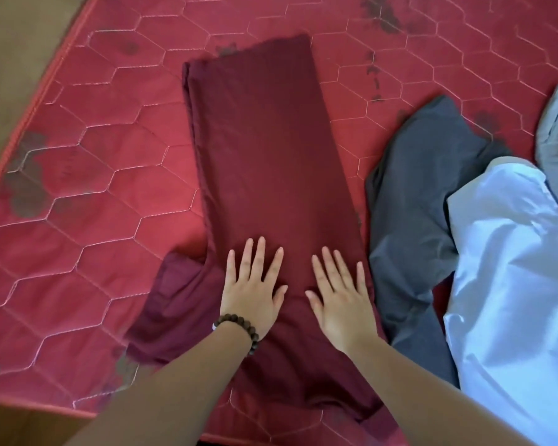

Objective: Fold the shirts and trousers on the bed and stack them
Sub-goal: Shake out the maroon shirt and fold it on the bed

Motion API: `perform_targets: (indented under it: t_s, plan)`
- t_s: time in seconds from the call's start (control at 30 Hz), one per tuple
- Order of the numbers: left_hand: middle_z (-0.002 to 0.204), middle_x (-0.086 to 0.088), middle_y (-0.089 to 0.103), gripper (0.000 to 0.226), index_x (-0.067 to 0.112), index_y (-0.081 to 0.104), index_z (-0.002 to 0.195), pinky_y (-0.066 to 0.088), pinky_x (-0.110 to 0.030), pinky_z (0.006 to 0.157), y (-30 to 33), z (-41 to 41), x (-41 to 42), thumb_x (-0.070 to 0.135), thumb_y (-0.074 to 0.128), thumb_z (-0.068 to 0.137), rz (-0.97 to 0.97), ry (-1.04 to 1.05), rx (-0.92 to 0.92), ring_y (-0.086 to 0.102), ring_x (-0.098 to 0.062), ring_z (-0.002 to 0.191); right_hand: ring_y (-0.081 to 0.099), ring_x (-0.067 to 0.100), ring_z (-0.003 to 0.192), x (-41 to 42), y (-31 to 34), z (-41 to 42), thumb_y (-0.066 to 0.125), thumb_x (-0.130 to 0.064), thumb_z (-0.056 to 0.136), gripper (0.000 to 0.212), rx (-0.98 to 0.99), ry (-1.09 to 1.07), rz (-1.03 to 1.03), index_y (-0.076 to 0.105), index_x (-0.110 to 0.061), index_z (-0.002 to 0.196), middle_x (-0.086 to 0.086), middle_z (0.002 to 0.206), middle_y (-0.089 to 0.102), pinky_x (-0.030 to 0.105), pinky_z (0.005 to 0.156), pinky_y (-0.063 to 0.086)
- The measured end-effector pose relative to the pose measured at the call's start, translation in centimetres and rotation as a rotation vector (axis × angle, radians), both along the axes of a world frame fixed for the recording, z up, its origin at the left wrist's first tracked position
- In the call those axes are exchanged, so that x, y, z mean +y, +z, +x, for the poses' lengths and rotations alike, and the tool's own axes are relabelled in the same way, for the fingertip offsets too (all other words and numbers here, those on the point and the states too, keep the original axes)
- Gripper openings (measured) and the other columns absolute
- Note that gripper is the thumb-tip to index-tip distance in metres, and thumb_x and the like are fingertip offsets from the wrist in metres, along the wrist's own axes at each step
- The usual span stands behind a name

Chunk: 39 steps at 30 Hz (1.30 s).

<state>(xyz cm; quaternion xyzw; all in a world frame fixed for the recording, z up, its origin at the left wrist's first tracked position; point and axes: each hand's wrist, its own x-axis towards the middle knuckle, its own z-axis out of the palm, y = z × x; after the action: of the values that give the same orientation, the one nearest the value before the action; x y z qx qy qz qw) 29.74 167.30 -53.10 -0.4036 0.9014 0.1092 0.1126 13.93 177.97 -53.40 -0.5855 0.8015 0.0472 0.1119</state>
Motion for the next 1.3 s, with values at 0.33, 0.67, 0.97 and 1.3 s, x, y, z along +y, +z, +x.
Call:
perform_targets:
  t_s: [0.33, 0.67, 0.97, 1.3]
  plan:
    - [0.158, -0.015, 0.017, 0.066, 0.019, 0.013, 0.153, 0.016, -0.052, 0.117, 2.8, 10.5, -2.3, 0.05, 0.023, 0.095, -0.064, 0.15, -0.061, 0.013, -0.03, 0.147, 0.01, 0.024, 0.149, -1.8, 3.5, 8.1, 0.03, -0.043, 0.098, 0.064, -0.106, 0.047, -0.084, 0.018, -0.014, 0.153, 0.008, 0.161, 0.013, 0.052, 0.118, 0.014]
    - [0.15, -0.02, 0.036, 0.069, 0.018, 0.011, 0.152, 0.035, -0.05, 0.108, 0.5, 15.3, -2.8, 0.048, 0.035, 0.094, -0.04, 0.186, -0.073, 0.034, -0.034, 0.139, 0.007, 0.021, 0.149, -4.9, -0.3, 17.5, 0.029, -0.053, 0.098, 0.066, -0.126, 0.24, 0.039, 0.02, -0.019, 0.153, 0.003, 0.162, 0.01, 0.056, 0.117, 0.012]
    - [0.108, -0.005, 0.055, 0.059, 0.032, 0.015, 0.152, 0.047, -0.035, 0.071, 2.2, 16.2, -2.6, 0.028, 0.041, 0.099, 0.184, 0.244, 0.127, 0.059, -0.025, 0.085, 0.009, 0.026, 0.149, -4.9, -0.2, 18.4, 0.022, -0.056, 0.098, 0.066, -0.114, 0.236, 0.072, 0.021, -0.02, 0.153, 0.007, 0.161, 0.012, 0.059, 0.115, 0.013]
    - [0.11, 0.003, 0.064, 0.049, 0.024, 0.048, 0.135, 0.049, -0.03, 0.084, 8.1, 12.6, -1.8, 0.011, 0.051, 0.089, 0.279, 0.212, 0.605, 0.061, -0.013, 0.093, 0.02, 0.01, 0.145, -4.7, 6.4, 18.7, 0.061, -0.041, 0.087, 0.088, -0.613, -0.038, -0.182, 0.012, -0.009, 0.153, 0.002, 0.159, 0.022, 0.036, 0.121, 0.017]
